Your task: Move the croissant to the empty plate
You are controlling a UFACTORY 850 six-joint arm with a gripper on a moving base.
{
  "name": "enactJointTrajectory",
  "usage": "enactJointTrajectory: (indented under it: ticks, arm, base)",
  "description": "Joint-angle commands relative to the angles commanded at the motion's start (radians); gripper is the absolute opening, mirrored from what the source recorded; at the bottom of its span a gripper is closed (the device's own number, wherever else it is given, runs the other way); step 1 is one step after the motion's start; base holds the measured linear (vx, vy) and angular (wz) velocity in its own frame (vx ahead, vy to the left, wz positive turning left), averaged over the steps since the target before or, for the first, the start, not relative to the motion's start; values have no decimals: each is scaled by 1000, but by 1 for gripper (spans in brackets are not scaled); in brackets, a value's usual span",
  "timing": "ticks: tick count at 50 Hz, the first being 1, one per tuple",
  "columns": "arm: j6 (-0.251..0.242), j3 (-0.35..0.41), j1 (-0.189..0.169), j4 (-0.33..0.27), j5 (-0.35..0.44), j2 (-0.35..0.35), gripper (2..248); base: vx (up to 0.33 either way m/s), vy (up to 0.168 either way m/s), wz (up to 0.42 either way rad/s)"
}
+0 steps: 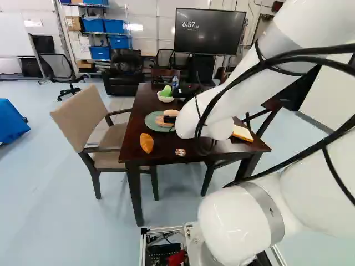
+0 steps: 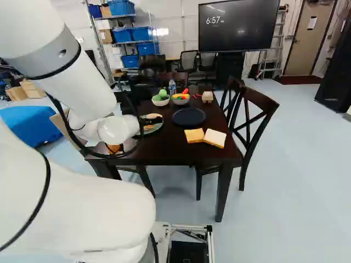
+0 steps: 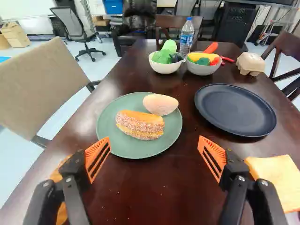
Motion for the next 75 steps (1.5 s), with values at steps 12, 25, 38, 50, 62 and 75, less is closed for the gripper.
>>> enactJointTrajectory:
  ticks: [12, 25, 38, 50, 62, 75]
  arm:
    - [0, -38, 32, 0, -78, -9, 247]
    - [0, -80, 66, 0, -162, -21, 247]
    - [0, -121, 94, 0, -249, -32, 247]
    - [0, -158, 116, 0, -339, -40, 247]
    - [0, -195, 137, 0, -435, -48, 247]
    - [0, -234, 157, 0, -525, -55, 247]
  base:
    - [0, 0, 0]
    - [0, 0, 0]
    - [0, 0, 0]
    - [0, 0, 0]
    - [0, 0, 0]
    - [0, 0, 0]
